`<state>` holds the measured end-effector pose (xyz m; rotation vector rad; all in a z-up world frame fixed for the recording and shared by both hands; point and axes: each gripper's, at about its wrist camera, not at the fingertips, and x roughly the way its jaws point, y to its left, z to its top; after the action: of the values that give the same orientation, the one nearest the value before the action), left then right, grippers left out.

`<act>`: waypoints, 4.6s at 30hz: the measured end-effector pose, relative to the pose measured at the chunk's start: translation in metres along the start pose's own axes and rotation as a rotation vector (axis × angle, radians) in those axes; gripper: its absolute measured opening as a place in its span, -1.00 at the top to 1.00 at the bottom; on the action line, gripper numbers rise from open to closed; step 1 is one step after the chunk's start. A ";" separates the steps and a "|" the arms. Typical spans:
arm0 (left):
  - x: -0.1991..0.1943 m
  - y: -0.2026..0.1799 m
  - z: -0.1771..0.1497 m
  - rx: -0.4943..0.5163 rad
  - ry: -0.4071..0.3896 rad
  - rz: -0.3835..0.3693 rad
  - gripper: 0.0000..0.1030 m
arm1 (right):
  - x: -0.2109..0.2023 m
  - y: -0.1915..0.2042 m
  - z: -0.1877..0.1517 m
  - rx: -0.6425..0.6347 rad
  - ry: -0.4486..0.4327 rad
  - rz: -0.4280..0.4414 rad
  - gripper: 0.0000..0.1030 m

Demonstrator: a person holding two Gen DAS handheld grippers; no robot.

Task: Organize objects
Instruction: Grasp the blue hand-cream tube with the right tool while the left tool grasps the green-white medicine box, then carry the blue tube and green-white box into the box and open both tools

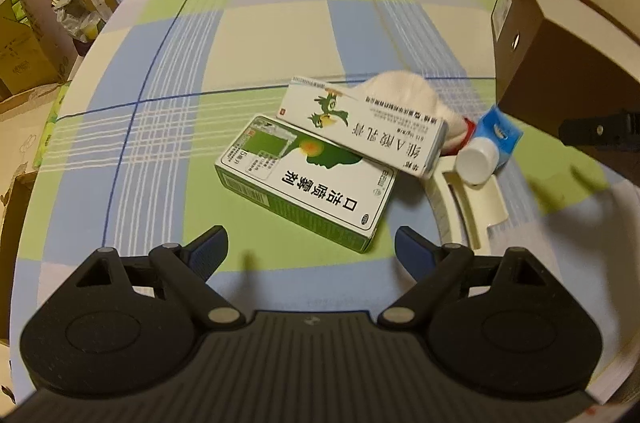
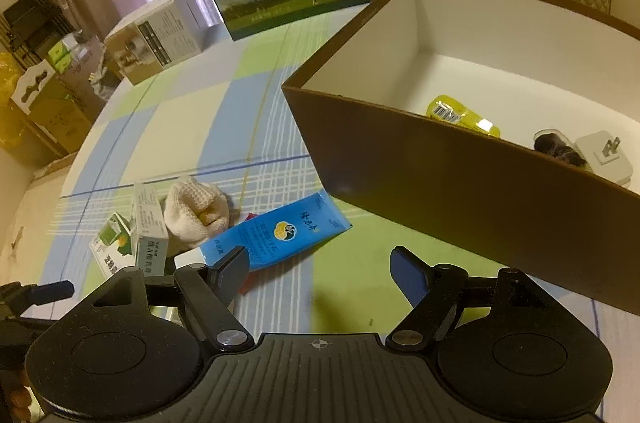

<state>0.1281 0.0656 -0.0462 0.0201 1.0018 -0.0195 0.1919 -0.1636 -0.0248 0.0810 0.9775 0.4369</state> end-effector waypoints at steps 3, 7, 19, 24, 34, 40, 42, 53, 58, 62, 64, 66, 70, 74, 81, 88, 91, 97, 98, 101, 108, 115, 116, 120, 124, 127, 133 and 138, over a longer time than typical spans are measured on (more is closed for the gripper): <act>0.008 -0.003 0.000 0.007 0.007 0.013 -0.72 | 0.006 0.003 0.002 0.005 0.002 0.001 -0.46; 0.017 -0.007 0.001 0.034 0.012 0.046 -0.72 | 0.015 0.008 0.005 0.006 0.008 0.006 -0.46; 0.029 0.031 -0.001 -0.087 0.067 0.156 -0.76 | 0.039 0.025 0.010 0.023 0.029 0.019 -0.46; 0.025 0.059 0.000 -0.186 0.073 0.216 -0.76 | 0.052 0.032 0.010 0.038 0.046 0.005 -0.46; 0.006 0.052 0.008 -0.180 -0.006 0.148 -0.77 | 0.075 0.037 0.009 0.050 0.068 -0.005 -0.45; 0.016 0.043 0.020 -0.154 -0.024 0.085 -0.77 | 0.071 0.041 0.005 -0.092 0.159 -0.041 0.24; 0.021 0.040 0.023 -0.132 -0.020 0.090 -0.76 | 0.069 0.039 0.003 -0.129 0.182 -0.056 0.25; 0.056 0.042 0.037 -0.100 0.028 0.106 -0.51 | 0.063 0.030 -0.012 -0.273 0.199 -0.134 0.27; 0.053 0.041 0.035 -0.091 0.009 0.079 -0.03 | 0.061 0.028 -0.014 -0.315 0.180 -0.115 0.27; 0.045 0.040 0.026 -0.098 0.020 0.093 -0.02 | 0.056 0.032 -0.022 -0.381 0.163 -0.102 0.27; 0.039 0.038 0.018 -0.105 0.038 0.095 -0.02 | 0.051 0.034 -0.030 -0.414 0.162 -0.090 0.27; 0.032 0.036 0.010 -0.111 0.062 0.095 -0.01 | 0.045 0.031 -0.036 -0.407 0.173 -0.072 0.27; 0.017 0.024 -0.006 -0.099 0.108 0.080 -0.01 | 0.032 0.027 -0.050 -0.401 0.202 -0.065 0.27; 0.006 0.010 -0.022 -0.066 0.123 0.052 -0.01 | 0.025 0.028 -0.059 -0.404 0.205 -0.067 0.27; 0.008 0.012 -0.019 -0.089 0.100 0.025 -0.20 | 0.024 0.026 -0.062 -0.382 0.183 -0.103 0.01; 0.016 0.015 -0.010 -0.105 0.070 0.037 -0.18 | 0.028 0.022 -0.057 -0.340 0.166 -0.087 0.01; 0.018 0.014 -0.009 -0.092 0.060 0.040 -0.08 | 0.028 0.024 -0.057 -0.347 0.162 -0.082 0.24; 0.017 0.011 -0.010 -0.076 0.050 0.050 0.01 | 0.029 0.026 -0.057 -0.358 0.159 -0.080 0.25; 0.017 0.011 -0.010 -0.075 0.050 0.052 0.01 | 0.029 0.026 -0.057 -0.359 0.159 -0.080 0.25; 0.017 0.011 -0.011 -0.071 0.049 0.056 0.01 | 0.029 0.026 -0.057 -0.361 0.160 -0.079 0.26; 0.011 0.010 -0.013 -0.072 0.052 0.062 0.01 | 0.025 0.029 -0.057 -0.375 0.153 -0.055 0.27; -0.013 0.009 -0.008 -0.076 -0.008 0.077 0.01 | 0.001 0.037 -0.048 -0.371 0.075 -0.012 0.27; -0.017 0.008 -0.007 -0.077 -0.016 0.075 0.01 | -0.002 0.038 -0.047 -0.370 0.067 -0.007 0.27; -0.033 0.002 0.000 -0.069 -0.055 0.058 0.01 | -0.014 0.041 -0.042 -0.369 0.036 0.000 0.27; -0.047 -0.010 0.006 -0.053 -0.082 0.038 0.01 | -0.029 0.041 -0.033 -0.354 -0.006 0.008 0.27; -0.056 -0.019 0.010 -0.045 -0.098 0.018 0.01 | -0.040 0.040 -0.026 -0.343 -0.040 0.020 0.27; -0.072 -0.043 0.029 -0.005 -0.145 -0.017 0.01 | -0.071 0.039 -0.010 -0.324 -0.119 0.036 0.27; -0.086 -0.064 0.051 0.037 -0.194 -0.040 0.01 | -0.092 0.030 -0.001 -0.316 -0.167 0.031 0.27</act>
<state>0.1232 0.0004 0.0539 0.0311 0.8074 -0.0754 0.1375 -0.1722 0.0551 -0.1510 0.7353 0.5983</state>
